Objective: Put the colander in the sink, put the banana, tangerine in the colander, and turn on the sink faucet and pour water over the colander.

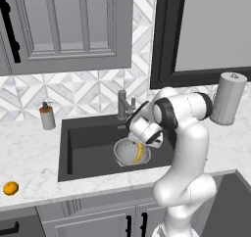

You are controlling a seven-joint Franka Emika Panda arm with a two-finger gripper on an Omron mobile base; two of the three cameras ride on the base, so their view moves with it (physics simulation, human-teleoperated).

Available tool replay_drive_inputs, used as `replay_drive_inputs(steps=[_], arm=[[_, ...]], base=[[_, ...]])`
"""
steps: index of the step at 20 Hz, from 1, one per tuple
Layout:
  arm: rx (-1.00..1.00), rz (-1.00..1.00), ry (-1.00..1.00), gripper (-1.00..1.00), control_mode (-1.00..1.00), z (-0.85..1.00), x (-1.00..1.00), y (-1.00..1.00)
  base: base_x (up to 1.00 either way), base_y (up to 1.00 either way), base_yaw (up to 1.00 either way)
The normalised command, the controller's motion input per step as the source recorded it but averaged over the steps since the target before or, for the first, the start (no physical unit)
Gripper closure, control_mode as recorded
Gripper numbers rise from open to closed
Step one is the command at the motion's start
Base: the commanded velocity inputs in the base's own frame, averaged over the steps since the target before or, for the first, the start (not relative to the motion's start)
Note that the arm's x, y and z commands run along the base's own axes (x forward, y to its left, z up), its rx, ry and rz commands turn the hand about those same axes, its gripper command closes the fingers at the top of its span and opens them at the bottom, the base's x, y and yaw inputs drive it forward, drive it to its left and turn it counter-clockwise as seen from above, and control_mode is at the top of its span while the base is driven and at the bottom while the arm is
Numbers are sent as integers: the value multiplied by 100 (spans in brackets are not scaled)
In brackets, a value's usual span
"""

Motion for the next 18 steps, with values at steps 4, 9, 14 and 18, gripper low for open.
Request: replay_drive_inputs(steps=[4, 9, 14, 18], arm=[[0, -8, 0, -100, -100, 10, -6, -9], [0, -8, 0, -100, -100, 45, -8, -24], [0, -1, 0, -100, -100, 57, -35, -16], [0, 0, 0, -100, -100, 66, -51, -9]], base=[[0, 0, 0], [0, 0, 0], [0, 0, 0], [0, 0, 0]])
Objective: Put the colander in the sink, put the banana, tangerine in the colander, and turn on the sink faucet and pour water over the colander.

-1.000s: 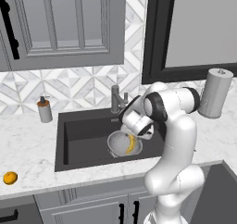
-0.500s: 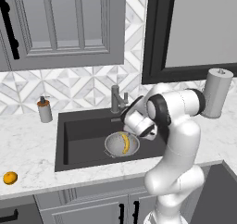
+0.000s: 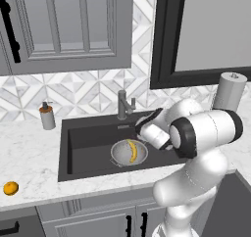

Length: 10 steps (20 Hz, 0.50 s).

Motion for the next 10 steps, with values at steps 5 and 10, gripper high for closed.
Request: replay_drive_inputs(steps=[5, 10], arm=[[0, 4, 0, -100, -100, 82, -48, -2], [0, 15, 1, -100, -100, 90, -38, 0]], base=[[0, 0, 0], [0, 0, 0]])
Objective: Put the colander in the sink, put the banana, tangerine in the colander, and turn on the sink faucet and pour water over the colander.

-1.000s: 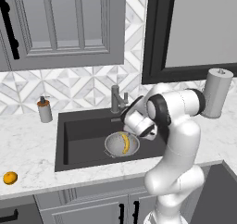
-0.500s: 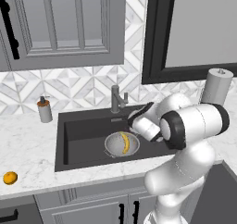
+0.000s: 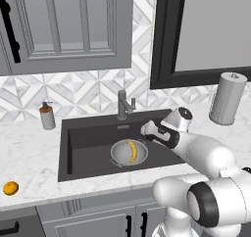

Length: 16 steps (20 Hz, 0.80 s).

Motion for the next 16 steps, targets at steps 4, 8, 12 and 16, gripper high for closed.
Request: replay_drive_inputs(steps=[4, 8, 12, 16], arm=[[0, 17, 4, -100, -100, 93, -38, 0], [-7, 20, 3, -100, -100, 59, -82, 2], [-15, 18, 1, -100, -100, 34, -99, 15], [-19, 9, 0, -100, -100, 20, -100, 37]], base=[[0, 0, 0], [0, 0, 0], [0, 0, 0], [0, 0, 0]])
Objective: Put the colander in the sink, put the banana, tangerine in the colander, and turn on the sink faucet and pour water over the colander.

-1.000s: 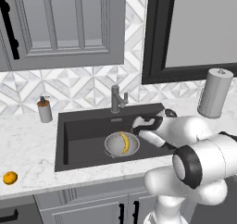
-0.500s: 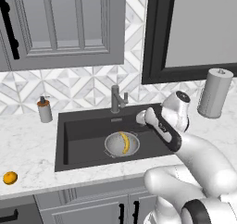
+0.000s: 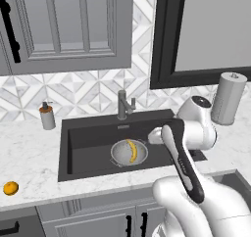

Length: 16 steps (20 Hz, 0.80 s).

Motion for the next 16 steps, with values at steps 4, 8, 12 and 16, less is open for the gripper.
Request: replay_drive_inputs(steps=[4, 8, 12, 16], arm=[[-6, 0, 0, -100, -100, 23, -63, 82], [-3, 0, 0, -100, -100, 27, -33, 99], [-9, 1, 0, -100, -100, 31, -12, 100], [-18, 8, 2, -100, -100, 14, -9, 100]], base=[[0, 0, 0], [0, 0, 0], [0, 0, 0], [0, 0, 0]])
